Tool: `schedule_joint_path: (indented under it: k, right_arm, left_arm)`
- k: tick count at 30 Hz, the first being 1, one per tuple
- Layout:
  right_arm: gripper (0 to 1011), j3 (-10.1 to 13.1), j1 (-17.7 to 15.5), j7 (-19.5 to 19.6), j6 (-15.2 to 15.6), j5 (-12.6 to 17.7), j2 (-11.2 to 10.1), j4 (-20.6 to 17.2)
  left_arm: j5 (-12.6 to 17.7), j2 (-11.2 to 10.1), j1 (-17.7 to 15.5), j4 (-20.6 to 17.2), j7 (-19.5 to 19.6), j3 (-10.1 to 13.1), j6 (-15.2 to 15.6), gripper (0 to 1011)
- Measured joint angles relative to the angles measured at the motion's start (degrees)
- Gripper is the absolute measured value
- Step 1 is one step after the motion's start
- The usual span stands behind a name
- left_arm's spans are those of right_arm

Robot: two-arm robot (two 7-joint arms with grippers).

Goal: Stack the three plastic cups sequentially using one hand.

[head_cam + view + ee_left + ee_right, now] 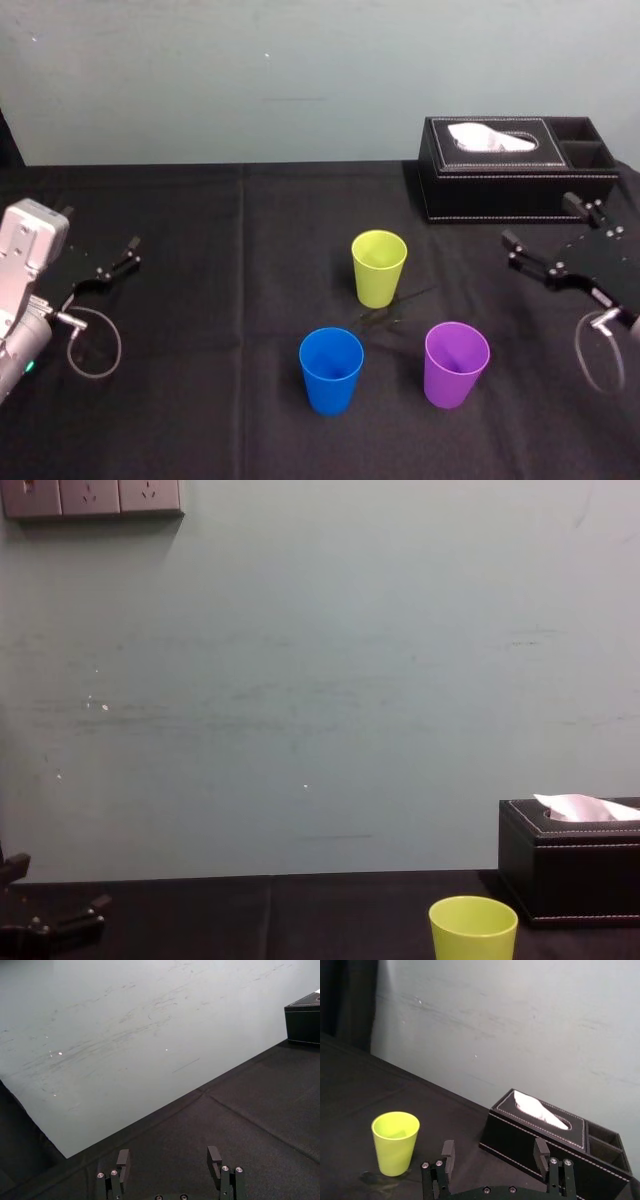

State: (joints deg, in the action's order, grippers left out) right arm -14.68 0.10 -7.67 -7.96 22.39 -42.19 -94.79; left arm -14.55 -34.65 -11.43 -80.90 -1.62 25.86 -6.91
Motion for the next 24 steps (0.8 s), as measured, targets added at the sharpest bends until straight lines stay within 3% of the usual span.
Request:
schedule_joint_path:
  k: [14, 24]
  right_arm:
    - [1003, 8.01, -11.83, -8.86, -1.51, 7.01, -6.97, -7.83]
    - [1003, 11.05, -18.18, -14.61, -2.64, 9.72, -9.37, -9.83]
  left_arm:
    - [0.00, 0.00, 0.00, 0.00, 0.00, 0.00, 0.00, 1010]
    - [0.00, 0.00, 0.00, 0.00, 0.00, 0.00, 0.00, 1010]
